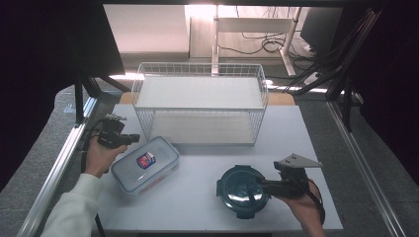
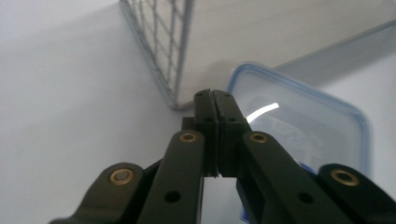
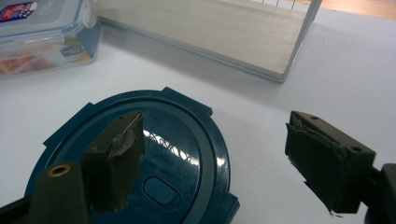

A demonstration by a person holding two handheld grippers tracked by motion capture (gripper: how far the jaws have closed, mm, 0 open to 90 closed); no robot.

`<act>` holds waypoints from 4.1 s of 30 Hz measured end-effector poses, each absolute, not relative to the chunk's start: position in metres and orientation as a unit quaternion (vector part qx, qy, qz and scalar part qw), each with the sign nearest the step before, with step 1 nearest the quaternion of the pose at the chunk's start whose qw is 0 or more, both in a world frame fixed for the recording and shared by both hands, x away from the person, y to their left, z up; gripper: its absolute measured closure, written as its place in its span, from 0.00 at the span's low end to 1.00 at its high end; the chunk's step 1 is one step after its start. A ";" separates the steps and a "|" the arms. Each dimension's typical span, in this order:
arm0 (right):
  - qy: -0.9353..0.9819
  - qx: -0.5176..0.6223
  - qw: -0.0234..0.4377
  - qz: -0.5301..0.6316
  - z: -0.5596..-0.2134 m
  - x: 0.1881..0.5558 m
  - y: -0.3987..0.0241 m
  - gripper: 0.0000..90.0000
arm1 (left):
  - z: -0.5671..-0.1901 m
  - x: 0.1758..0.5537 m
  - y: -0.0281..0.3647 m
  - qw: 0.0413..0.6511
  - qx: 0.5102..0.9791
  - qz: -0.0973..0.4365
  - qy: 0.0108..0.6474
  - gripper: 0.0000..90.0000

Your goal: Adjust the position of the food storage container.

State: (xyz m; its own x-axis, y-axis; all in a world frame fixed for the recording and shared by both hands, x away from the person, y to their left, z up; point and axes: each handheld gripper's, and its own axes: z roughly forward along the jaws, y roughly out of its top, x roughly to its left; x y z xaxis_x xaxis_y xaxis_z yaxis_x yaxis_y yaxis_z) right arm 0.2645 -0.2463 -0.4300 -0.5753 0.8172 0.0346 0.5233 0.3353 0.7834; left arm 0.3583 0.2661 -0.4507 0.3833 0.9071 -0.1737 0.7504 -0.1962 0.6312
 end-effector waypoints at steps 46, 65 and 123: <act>0.788 0.435 0.176 0.398 -0.436 0.267 -0.247 0.22 | -0.476 0.363 0.216 0.265 0.872 0.068 0.406 1.00; 0.790 0.434 0.176 0.395 -0.438 0.267 -0.247 0.22 | -0.452 0.340 0.194 0.299 0.864 0.086 0.395 1.00; 0.783 0.430 0.189 0.408 -0.429 0.260 -0.246 0.23 | -0.501 0.196 0.175 0.278 0.876 0.076 0.387 1.00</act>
State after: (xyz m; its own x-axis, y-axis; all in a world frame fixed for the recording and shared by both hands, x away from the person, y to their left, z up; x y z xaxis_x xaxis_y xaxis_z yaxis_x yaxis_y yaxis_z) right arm 0.2598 -0.2464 -0.4287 -0.5595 0.8270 0.0549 0.5196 0.2984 0.8006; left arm 0.1964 0.1750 -0.5012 0.6893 0.7198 -0.0823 0.6357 -0.5464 0.5453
